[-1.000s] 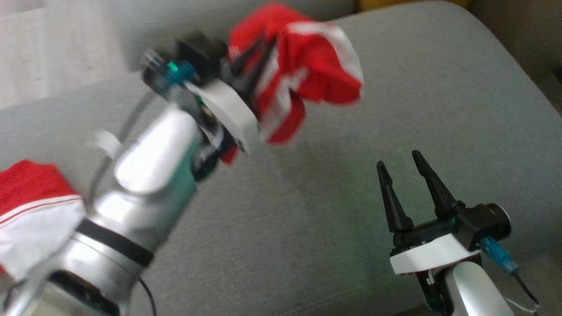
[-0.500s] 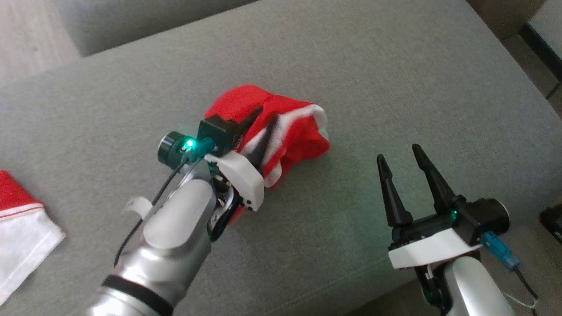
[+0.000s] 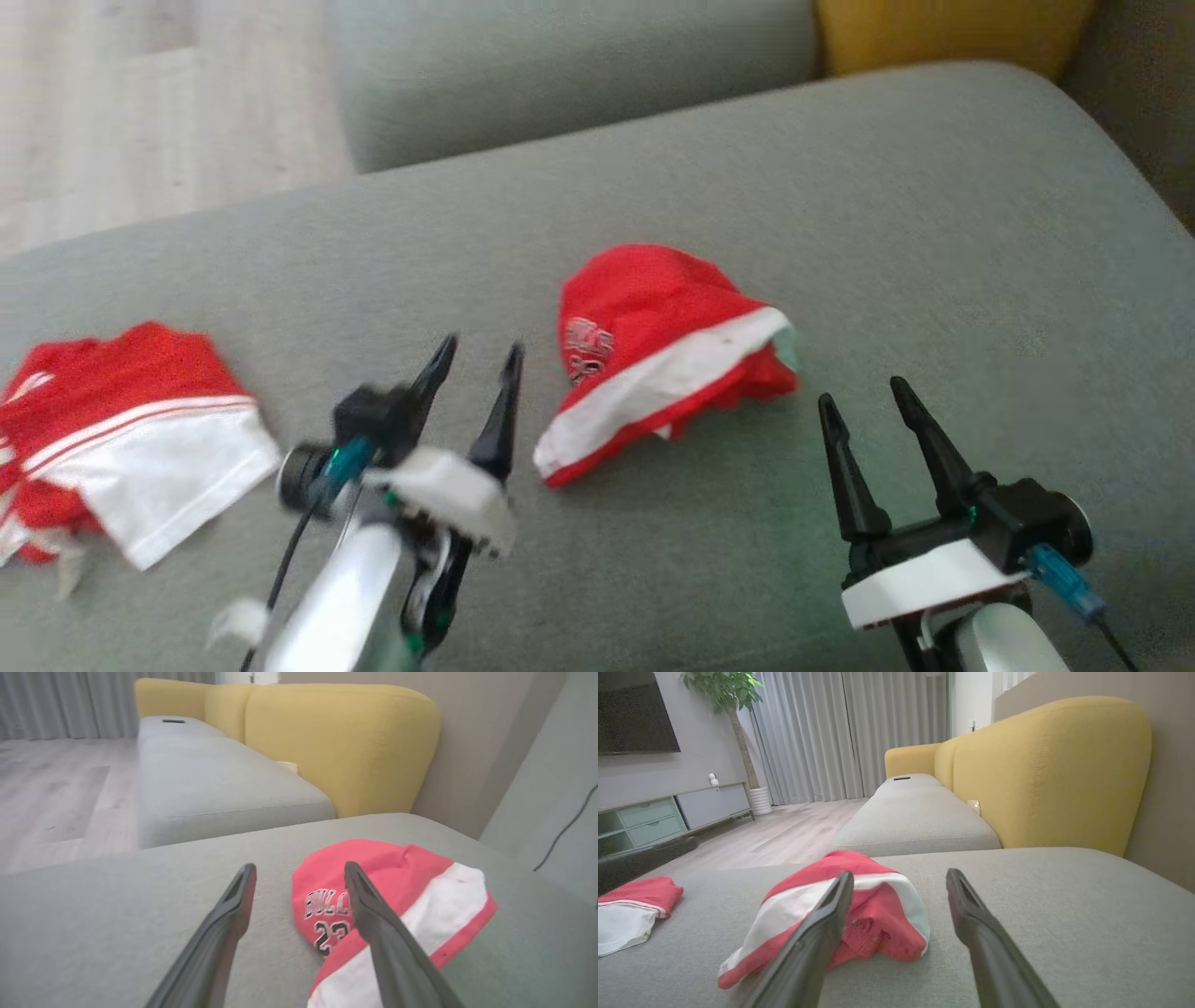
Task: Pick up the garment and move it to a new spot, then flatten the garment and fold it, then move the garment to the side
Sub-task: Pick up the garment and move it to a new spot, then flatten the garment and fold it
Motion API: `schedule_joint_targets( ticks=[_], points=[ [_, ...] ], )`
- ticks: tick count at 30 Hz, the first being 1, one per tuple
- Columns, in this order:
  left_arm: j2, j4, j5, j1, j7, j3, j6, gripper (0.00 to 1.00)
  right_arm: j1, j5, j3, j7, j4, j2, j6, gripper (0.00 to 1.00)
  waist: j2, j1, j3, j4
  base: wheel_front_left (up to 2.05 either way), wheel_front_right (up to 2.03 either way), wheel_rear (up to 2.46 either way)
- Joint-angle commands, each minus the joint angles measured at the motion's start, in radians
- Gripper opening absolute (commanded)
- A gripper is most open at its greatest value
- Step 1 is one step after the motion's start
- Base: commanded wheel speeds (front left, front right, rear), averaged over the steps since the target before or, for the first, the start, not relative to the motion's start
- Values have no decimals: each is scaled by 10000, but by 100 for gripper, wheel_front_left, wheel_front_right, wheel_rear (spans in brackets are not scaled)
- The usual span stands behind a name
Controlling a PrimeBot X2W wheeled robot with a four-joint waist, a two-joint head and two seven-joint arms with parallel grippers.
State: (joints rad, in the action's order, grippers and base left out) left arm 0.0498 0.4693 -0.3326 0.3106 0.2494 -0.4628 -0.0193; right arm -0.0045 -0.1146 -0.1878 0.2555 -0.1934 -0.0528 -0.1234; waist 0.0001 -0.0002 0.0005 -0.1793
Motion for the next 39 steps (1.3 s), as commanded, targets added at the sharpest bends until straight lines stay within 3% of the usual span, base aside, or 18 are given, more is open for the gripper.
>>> schedule_joint_targets(
  ticks=[1, 8, 16, 21, 39],
  points=[
    [94, -411, 85, 219, 123, 402, -50, 100, -176, -24, -189, 63, 291, 25, -73, 100, -1, 2, -452, 561, 0, 0, 0],
    [222, -2689, 1002, -2144, 123, 2229, -358, 100, 268, -43, 108, 63, 273, 25, -73, 100, -1, 2, -856, 1342, 0, 0, 0],
    [85, -4146, 1628, -4183, 124, 3376, -182, 100, 776, -24, 462, 63, 372, 25, -73, 100, -1, 2, -1194, 1770, 0, 0, 0],
    [15, -4261, 1634, -4856, 124, 3469, 77, 100, 1133, 17, 566, 63, 349, 25, -73, 100, -1, 2, -1338, 1961, 0, 0, 0],
    [6, -4100, 1599, -4994, 124, 3257, -100, 100, 1217, -98, 659, 63, 305, 26, -73, 100, -1, 2, -1459, 1965, 0, 0, 0]
  ],
)
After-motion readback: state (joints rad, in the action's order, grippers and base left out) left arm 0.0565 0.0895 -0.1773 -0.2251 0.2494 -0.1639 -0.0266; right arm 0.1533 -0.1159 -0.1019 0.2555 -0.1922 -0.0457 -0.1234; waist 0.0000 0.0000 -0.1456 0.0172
